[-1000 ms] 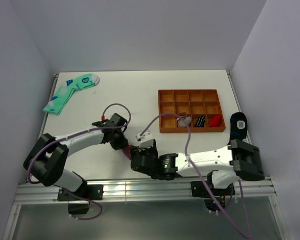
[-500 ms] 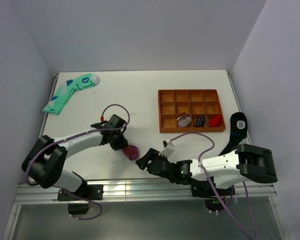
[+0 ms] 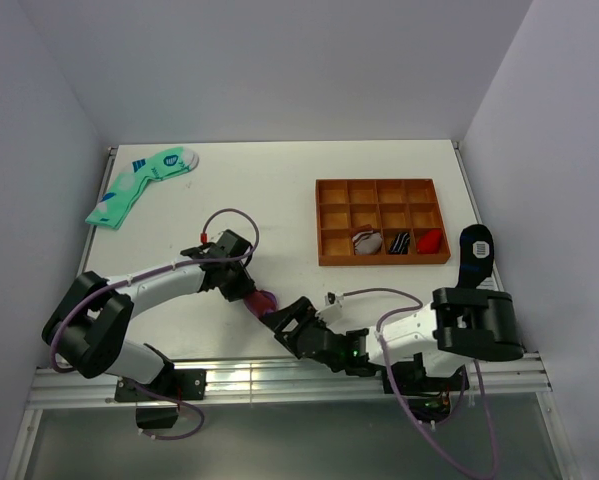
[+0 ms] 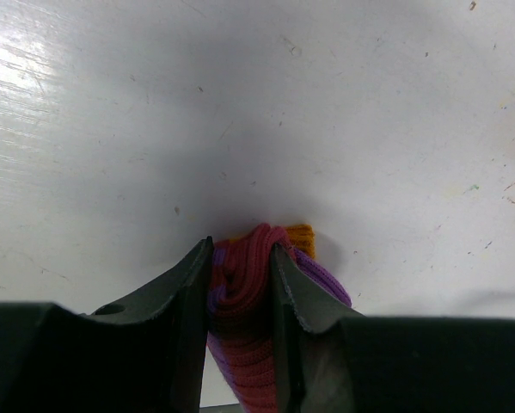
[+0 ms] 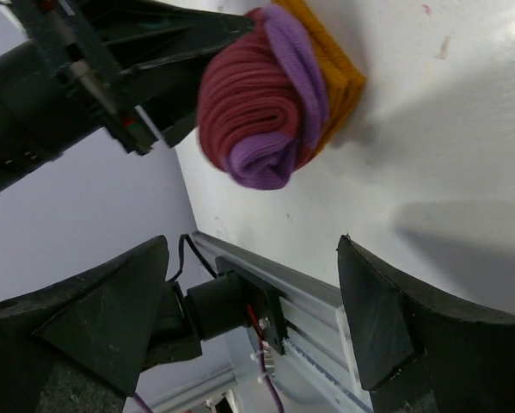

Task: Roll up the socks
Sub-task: Roll the sock at the center of the board.

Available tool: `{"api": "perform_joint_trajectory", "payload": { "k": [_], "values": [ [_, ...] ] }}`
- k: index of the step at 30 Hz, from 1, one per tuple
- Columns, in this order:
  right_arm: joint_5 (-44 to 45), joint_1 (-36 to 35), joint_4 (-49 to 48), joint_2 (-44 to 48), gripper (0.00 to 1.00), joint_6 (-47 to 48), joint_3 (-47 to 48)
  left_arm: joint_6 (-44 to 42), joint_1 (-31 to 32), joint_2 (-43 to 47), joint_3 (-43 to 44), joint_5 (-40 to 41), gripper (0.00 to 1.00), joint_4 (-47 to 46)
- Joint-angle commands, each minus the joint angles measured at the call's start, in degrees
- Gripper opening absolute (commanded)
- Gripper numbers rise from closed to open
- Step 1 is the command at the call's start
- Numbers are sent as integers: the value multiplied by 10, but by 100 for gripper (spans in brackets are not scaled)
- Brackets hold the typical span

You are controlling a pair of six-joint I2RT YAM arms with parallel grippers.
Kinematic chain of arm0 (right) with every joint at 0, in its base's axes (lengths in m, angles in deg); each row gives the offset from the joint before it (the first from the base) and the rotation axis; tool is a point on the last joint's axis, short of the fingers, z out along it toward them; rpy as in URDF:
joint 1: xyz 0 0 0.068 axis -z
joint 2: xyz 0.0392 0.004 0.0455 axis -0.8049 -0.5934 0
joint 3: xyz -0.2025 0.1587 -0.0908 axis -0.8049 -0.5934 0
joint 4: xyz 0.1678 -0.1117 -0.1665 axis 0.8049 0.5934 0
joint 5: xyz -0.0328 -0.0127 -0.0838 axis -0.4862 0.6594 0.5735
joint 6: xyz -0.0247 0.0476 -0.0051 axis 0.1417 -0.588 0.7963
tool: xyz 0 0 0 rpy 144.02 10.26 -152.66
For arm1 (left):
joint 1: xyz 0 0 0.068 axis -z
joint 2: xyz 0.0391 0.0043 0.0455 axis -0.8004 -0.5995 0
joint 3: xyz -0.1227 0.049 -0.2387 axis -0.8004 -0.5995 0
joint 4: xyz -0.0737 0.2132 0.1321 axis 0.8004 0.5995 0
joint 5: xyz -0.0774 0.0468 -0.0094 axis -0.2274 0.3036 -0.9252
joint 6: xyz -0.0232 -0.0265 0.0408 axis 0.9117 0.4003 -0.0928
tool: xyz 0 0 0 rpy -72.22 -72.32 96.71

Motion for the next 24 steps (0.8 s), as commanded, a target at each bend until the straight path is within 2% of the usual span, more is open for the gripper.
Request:
{"api": "perform_joint_trajectory", "payload": {
  "k": [1, 10, 24],
  "values": [
    [25, -3, -72, -44, 87, -53, 5, -15, 8, -26, -23, 36, 0, 69],
    [28, 4, -159, -113, 88, -70, 6, -21, 8, -27, -27, 33, 0, 67],
    [30, 27, -124, -140, 89, -82, 30, -31, 9, -30, -22, 33, 0, 75]
  ]
}}
